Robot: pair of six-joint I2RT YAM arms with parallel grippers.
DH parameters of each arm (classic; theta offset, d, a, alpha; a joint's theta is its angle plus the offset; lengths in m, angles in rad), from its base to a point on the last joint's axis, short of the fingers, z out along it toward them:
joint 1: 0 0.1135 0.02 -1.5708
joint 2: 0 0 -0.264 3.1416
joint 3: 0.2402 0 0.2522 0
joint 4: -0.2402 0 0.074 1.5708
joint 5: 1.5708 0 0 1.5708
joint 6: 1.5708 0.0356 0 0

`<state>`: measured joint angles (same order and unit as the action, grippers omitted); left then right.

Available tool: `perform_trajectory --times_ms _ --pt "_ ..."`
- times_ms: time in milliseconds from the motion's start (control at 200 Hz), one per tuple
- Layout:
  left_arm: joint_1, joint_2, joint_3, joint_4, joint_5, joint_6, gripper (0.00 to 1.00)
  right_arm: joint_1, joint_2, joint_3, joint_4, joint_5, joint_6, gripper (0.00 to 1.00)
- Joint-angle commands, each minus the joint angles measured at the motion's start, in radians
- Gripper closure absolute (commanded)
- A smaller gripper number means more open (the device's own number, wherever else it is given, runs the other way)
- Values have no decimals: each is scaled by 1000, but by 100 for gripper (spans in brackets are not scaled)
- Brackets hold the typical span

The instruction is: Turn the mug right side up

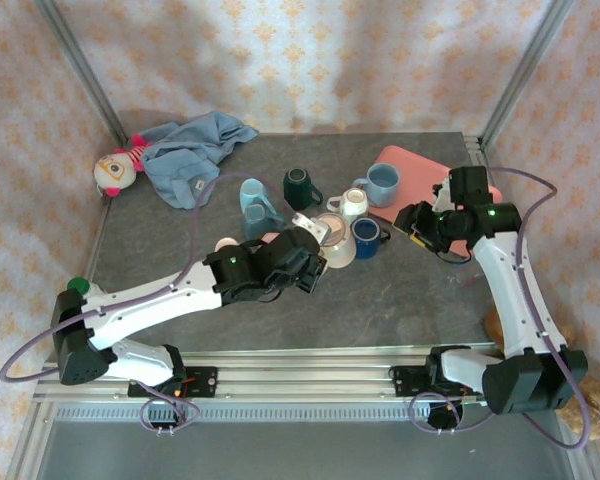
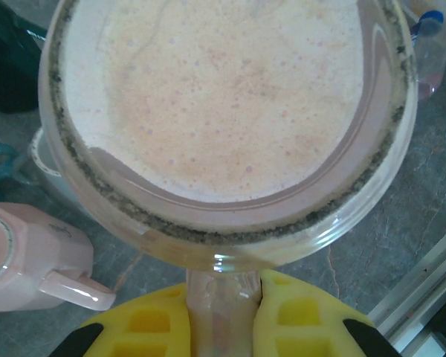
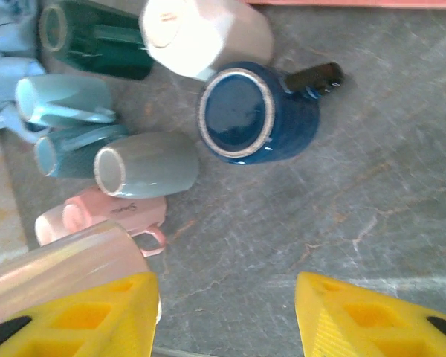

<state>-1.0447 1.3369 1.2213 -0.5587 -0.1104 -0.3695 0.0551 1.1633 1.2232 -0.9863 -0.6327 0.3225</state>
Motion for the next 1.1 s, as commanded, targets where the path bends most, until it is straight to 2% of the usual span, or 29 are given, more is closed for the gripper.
perform_trajectory --times_ms 0,440,540,706,856,1096 --pt "10 -62 38 106 -81 51 100 -5 -52 -29 80 -98 -48 49" --pt "19 -113 96 137 -175 135 100 -5 -125 -98 187 -270 -176 51" --pt "26 -116 121 155 -175 138 100 -4 -125 -116 210 -356 -202 51" --pt "38 -125 174 187 -137 157 100 -4 -130 -158 289 -486 -220 52" --pt "62 -114 254 151 -82 176 100 -4 -124 -165 359 -582 -238 52" --pt "119 -85 379 92 24 180 100 -4 -74 -132 473 -665 -202 50"
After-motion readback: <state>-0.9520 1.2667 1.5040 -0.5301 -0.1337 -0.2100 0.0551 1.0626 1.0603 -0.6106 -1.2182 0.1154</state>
